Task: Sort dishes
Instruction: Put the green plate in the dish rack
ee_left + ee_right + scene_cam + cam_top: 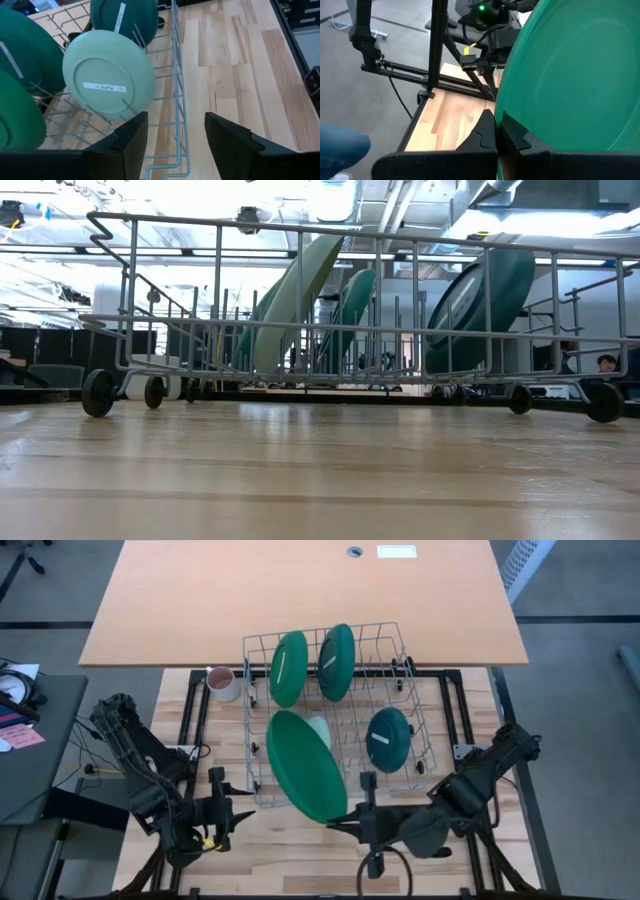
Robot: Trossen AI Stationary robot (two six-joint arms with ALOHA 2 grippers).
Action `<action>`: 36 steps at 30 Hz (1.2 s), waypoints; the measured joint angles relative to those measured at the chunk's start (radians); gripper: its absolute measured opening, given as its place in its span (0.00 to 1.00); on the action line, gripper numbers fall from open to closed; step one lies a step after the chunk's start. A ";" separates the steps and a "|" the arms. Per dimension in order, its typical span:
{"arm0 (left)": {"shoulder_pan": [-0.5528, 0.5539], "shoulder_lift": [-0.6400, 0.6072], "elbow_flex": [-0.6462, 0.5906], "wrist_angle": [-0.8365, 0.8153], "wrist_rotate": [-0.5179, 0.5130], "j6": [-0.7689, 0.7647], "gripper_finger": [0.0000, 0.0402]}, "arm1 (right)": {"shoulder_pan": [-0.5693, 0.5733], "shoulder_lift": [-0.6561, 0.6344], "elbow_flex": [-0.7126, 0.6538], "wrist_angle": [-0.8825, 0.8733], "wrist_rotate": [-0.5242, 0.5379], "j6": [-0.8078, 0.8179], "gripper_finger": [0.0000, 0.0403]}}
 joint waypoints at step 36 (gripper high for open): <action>0.000 0.000 0.000 0.000 -0.036 -0.042 0.47 | -0.027 -0.077 -0.006 0.155 0.158 -0.033 0.01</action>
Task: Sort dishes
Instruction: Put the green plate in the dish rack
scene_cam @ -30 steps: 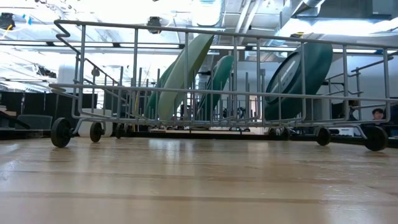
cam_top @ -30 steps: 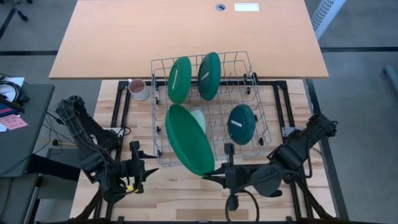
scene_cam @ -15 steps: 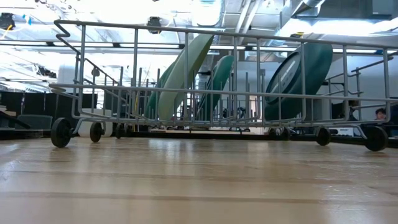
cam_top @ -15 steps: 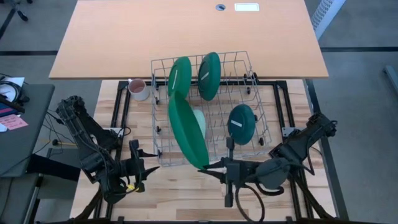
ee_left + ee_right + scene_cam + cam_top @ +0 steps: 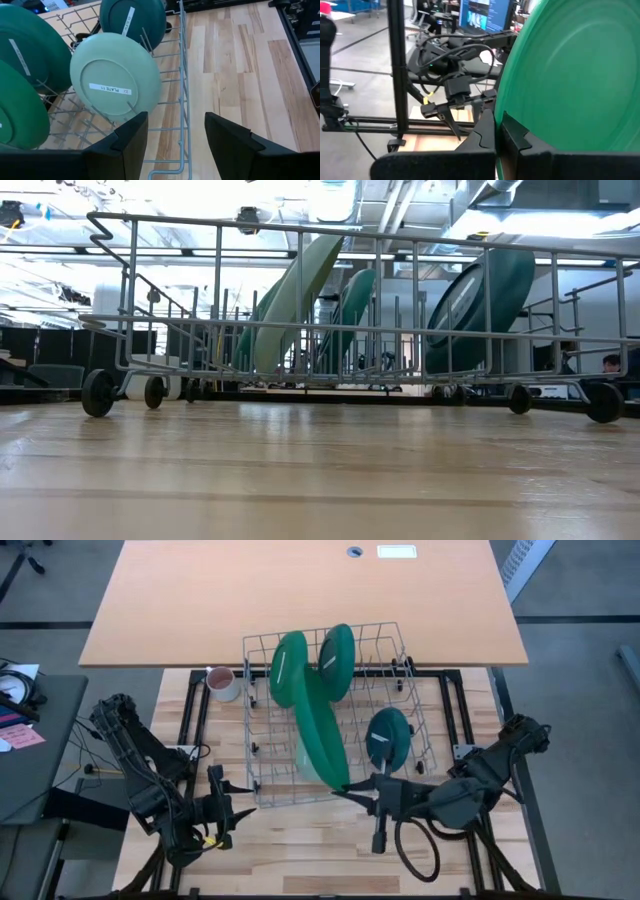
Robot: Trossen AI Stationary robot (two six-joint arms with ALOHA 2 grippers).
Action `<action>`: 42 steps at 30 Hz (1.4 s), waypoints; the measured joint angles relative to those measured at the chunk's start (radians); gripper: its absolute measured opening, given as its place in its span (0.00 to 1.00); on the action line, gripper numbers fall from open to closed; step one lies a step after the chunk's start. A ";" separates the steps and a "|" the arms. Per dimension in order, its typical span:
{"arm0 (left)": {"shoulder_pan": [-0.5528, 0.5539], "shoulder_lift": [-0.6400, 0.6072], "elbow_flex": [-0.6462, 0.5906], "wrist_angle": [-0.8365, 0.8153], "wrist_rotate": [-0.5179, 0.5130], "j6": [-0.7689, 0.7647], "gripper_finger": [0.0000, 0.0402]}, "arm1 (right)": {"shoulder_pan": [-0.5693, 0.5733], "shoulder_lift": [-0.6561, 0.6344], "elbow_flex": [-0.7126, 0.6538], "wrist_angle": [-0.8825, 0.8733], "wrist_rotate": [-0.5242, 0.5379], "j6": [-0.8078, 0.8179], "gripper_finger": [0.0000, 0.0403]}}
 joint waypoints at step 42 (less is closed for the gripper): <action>0.447 -0.140 0.336 0.035 -0.049 0.374 0.47 | -0.617 -0.442 0.000 -0.574 -0.367 -0.031 0.01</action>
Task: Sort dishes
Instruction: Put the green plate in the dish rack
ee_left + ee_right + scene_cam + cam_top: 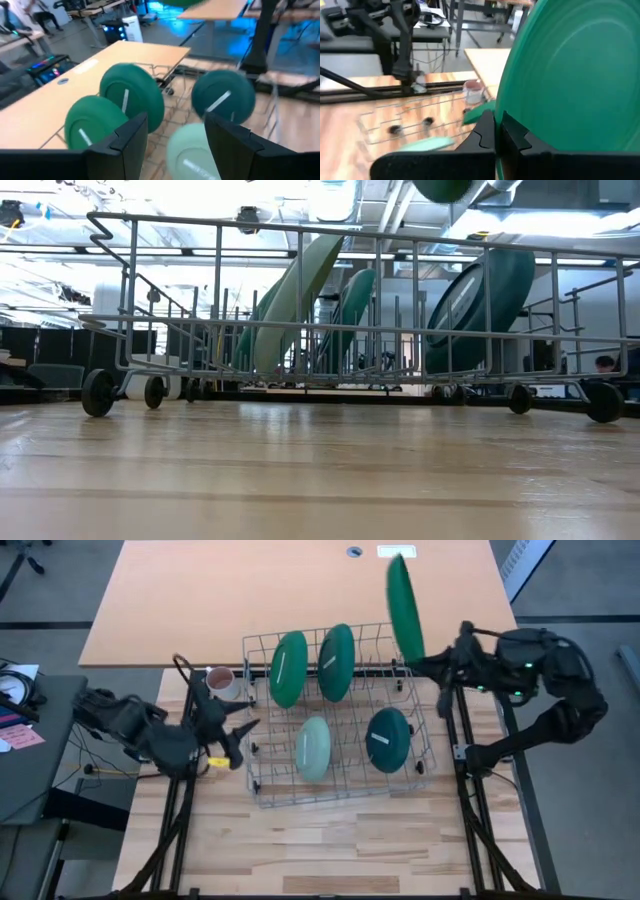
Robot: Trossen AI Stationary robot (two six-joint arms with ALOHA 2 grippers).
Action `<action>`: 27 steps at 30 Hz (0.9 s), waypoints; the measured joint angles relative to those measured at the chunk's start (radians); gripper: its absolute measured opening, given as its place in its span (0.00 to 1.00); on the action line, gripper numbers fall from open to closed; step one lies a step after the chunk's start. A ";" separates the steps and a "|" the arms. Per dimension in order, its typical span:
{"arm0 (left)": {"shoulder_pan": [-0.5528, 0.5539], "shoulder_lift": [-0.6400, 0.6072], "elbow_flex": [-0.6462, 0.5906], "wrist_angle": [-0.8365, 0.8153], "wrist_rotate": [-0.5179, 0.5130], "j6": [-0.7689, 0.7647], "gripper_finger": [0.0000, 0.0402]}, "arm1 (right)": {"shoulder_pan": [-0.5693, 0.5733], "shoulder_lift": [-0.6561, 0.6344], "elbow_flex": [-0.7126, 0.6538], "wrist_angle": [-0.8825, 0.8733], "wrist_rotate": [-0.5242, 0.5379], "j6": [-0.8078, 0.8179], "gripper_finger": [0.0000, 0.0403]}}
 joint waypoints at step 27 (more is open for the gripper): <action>0.362 0.049 0.096 0.185 0.213 -0.320 0.47 | -0.203 -0.037 -0.001 -0.085 -0.173 0.844 0.01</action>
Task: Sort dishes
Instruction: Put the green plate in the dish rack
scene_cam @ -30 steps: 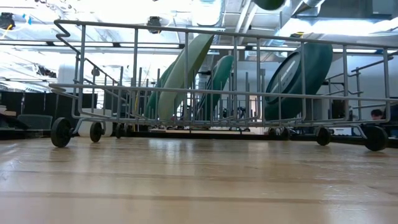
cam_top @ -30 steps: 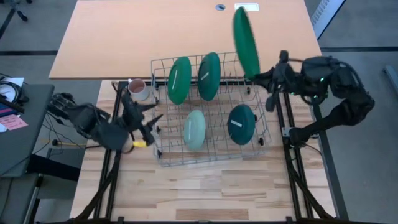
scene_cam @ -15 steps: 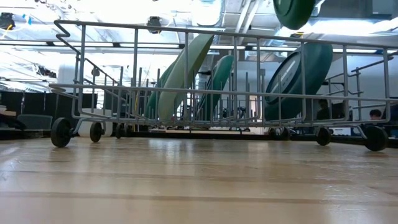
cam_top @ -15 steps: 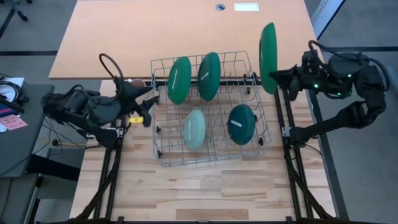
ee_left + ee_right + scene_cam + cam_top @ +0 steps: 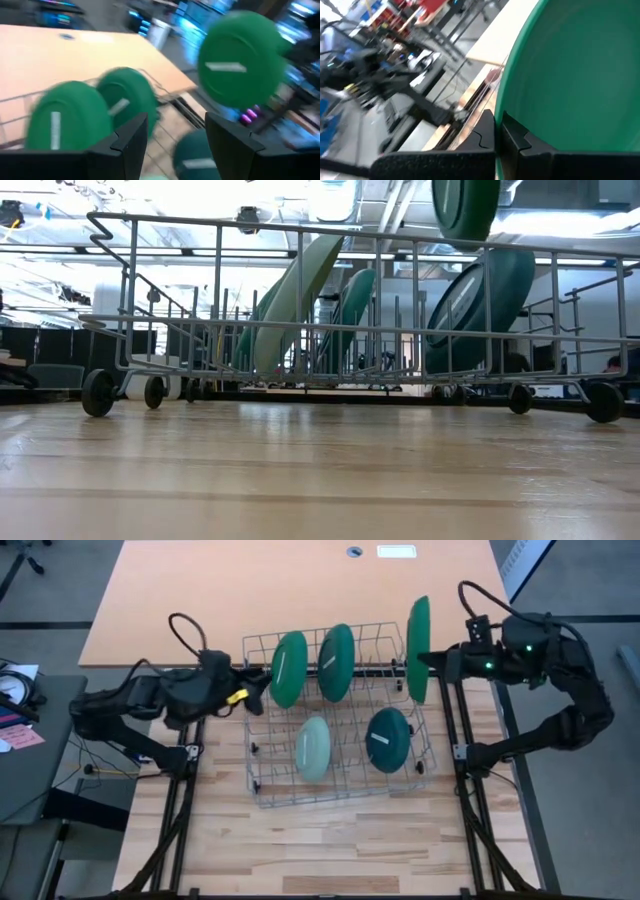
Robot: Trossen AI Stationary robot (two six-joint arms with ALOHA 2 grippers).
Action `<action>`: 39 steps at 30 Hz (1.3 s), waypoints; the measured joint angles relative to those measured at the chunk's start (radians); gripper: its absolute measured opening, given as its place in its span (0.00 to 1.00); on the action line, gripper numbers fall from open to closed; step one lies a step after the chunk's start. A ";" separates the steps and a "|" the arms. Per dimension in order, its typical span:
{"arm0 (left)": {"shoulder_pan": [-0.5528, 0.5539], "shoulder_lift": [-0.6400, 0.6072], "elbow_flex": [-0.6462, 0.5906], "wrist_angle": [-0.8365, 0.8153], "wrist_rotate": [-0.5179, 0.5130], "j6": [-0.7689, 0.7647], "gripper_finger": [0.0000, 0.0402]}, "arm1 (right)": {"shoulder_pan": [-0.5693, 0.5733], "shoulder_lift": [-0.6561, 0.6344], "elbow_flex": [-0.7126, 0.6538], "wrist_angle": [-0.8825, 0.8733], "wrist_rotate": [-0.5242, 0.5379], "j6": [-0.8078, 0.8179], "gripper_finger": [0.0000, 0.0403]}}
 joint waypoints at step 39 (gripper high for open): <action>0.039 0.064 -0.001 0.271 0.243 0.165 0.47 | -0.175 0.053 0.001 0.492 -0.284 0.102 0.01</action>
